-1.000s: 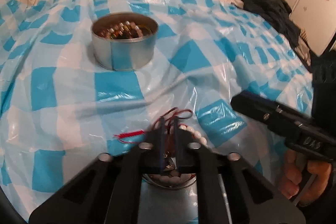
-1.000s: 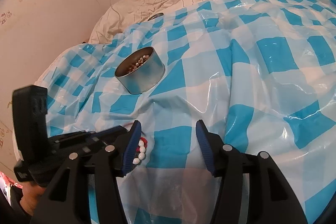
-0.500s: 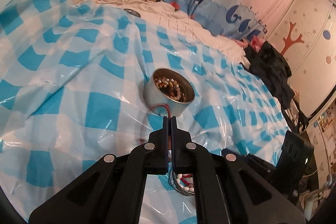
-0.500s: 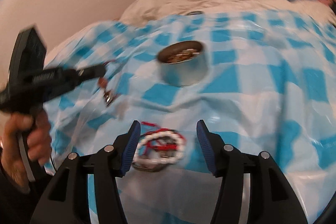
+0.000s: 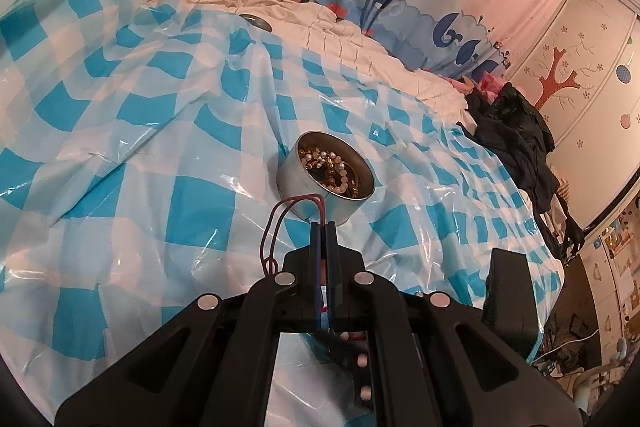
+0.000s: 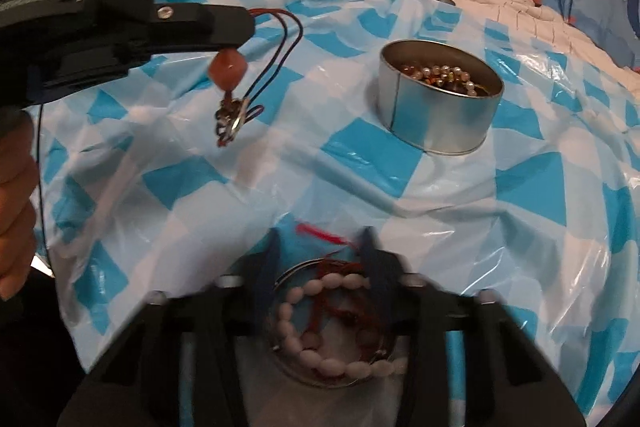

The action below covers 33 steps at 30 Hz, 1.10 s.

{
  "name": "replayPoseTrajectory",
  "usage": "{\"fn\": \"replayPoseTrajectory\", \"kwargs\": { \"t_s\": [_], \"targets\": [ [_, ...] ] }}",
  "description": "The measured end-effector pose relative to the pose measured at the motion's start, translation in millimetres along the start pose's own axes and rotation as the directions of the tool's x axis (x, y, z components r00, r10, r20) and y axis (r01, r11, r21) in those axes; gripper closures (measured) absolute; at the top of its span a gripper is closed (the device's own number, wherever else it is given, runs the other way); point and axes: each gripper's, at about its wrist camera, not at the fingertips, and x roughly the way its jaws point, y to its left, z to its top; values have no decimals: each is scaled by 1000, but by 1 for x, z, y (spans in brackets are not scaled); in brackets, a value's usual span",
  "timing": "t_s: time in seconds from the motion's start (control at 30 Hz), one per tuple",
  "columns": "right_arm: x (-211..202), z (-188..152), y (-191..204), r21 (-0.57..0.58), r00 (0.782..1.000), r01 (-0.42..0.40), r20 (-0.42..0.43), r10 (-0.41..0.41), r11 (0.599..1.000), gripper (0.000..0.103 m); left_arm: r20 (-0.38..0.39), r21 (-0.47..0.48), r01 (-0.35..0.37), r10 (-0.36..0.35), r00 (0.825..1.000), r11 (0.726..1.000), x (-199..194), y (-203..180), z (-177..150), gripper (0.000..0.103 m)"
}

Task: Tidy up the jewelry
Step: 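Grasp the white bead bracelet with the right gripper while the left gripper holds the pendant, then carry the pendant and white bead bracelet over the silver tin with both grippers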

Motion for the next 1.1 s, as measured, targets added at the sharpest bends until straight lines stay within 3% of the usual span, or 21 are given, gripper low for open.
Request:
{"fn": "replayPoseTrajectory", "kwargs": {
  "t_s": [0.03,0.13,0.2,0.3,0.37,0.43,0.5,0.57,0.6,0.63,0.67,0.77,0.8,0.87,0.9,0.93,1.0,1.1],
  "targets": [
    [0,0,-3,11,1000,4,2,-4,1000,101,-3,1,1,-1,1000,1000,1,-1,-1,102],
    [-5,-2,-13,63,999,-31,23,30,998,103,-9,3,1,-1,1000,1000,3,-3,-2,102],
    [-14,-2,-25,142,993,-106,66,97,984,103,-7,2,-1,1,1000,1000,4,-4,-2,102],
    [-32,1,-45,232,959,-259,175,222,938,103,-5,1,-4,4,1000,1000,5,-5,-3,102],
    [-41,4,-54,263,940,-314,222,260,912,103,-4,0,-5,5,1000,1000,5,-5,-3,102],
    [-40,5,-57,268,937,-327,216,274,906,102,-6,0,-2,2,1000,1000,5,-4,-3,102],
    [-33,9,-51,251,956,-277,172,238,928,102,-6,2,-2,2,1000,1000,5,-4,-3,102],
    [-24,11,-42,230,958,-278,138,251,933,102,-7,2,0,0,1000,1000,5,-3,-2,101],
    [-21,9,-40,223,962,-267,124,244,938,89,-7,2,0,0,1000,1000,5,-3,-2,101],
    [-18,9,-34,200,972,-228,105,211,953,55,-7,2,0,0,1000,1000,5,-3,-2,102],
    [-18,10,-30,179,979,-187,109,169,966,46,-8,1,1,-1,1000,1000,6,-4,-3,101],
    [-10,9,-12,90,991,-126,66,121,988,46,-11,-1,4,-4,1000,1000,6,-4,-3,101],
    [-5,9,-6,58,994,-99,45,96,993,47,-13,-1,5,-5,1000,1000,7,-5,-4,101],
    [7,7,1,18,998,-58,-1,58,998,65,-13,-2,5,-5,1000,1000,7,-6,-4,101],
    [11,6,4,-6,1000,-21,-15,21,1000,78,-14,-2,5,-5,1000,1000,8,-6,-5,101],
    [12,6,7,-33,1000,16,-17,-16,999,99,-14,-1,6,-6,1000,1000,8,-7,-5,101],
    [10,5,5,-26,1000,11,-15,-12,1000,100,-13,-1,3,-3,1000,1000,8,-7,-5,101],
    [1,6,-14,90,996,-88,22,86,992,100,-13,-2,3,-3,1000,1000,8,-6,-4,101]
  ]
}}
